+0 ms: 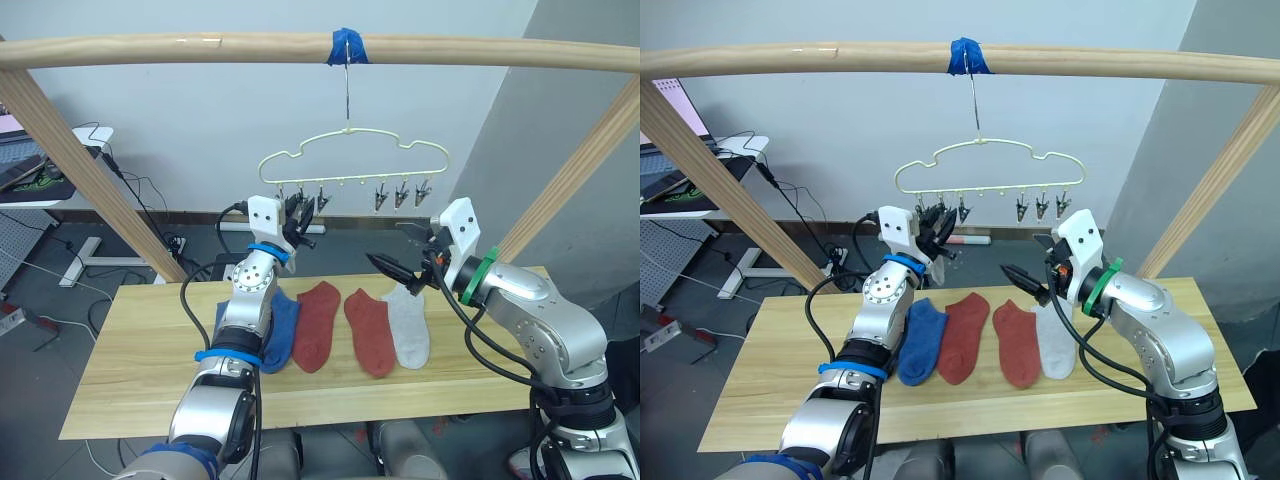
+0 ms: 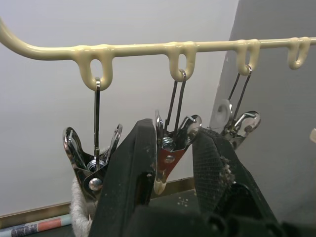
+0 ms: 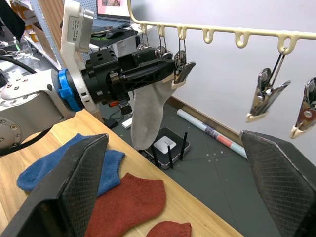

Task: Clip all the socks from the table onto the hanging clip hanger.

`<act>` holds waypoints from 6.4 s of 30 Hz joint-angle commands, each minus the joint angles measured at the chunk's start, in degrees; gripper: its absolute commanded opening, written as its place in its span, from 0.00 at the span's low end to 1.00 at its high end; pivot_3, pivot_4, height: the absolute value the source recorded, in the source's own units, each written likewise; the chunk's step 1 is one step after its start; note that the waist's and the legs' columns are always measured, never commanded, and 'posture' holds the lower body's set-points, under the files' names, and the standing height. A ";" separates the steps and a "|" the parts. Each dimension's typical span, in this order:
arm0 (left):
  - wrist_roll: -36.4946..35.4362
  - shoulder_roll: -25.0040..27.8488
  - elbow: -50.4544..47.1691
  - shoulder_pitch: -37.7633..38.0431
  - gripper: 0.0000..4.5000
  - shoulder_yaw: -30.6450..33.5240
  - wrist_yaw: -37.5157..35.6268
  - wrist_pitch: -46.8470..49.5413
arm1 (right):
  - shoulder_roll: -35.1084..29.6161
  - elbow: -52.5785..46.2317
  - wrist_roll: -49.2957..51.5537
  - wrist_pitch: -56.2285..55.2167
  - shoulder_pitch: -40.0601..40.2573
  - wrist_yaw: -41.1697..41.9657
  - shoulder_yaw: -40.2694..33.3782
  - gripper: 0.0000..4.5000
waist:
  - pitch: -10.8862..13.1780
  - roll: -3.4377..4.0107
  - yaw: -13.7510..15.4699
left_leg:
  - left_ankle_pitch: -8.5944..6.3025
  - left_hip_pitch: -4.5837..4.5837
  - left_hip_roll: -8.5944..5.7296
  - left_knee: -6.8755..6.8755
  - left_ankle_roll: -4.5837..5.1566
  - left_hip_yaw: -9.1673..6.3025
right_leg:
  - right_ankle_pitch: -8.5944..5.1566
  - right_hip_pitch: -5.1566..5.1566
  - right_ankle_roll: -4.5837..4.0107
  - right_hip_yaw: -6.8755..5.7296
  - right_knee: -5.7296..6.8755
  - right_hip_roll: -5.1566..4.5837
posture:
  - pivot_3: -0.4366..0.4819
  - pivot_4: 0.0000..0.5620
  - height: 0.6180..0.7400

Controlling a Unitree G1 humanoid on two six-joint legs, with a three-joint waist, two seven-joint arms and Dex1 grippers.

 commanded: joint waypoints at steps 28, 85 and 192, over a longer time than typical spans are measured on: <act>-0.58 0.19 -1.33 -1.48 0.06 0.16 -0.56 -2.40 | 0.00 -2.19 1.21 0.20 -0.17 -0.30 -0.88 1.00 | 0.00 0.00 -0.01 | 0.00 0.00 0.00 0.02 0.00 0.00 | 0.00 0.00 0.00 0.00 0.03 0.00 | 0.27 0.26 1.00; -42.51 12.92 -46.18 5.34 0.05 13.33 -7.11 85.24 | -3.98 36.33 -20.14 -30.06 4.58 17.60 6.74 0.00 | 0.02 0.07 0.08 | 0.02 0.42 0.01 0.11 0.00 0.06 | -0.06 0.10 -0.11 0.13 0.55 0.06 | 0.37 0.27 1.00; -4.11 7.03 -39.08 12.74 0.81 -13.23 -7.94 22.52 | -1.63 -0.38 -1.33 -2.29 0.05 6.06 1.62 1.00 | 0.05 0.08 3.01 | -0.01 -0.05 0.02 -0.18 -0.01 0.08 | -0.04 -0.10 -0.10 0.05 -0.22 0.01 | 0.32 0.23 1.00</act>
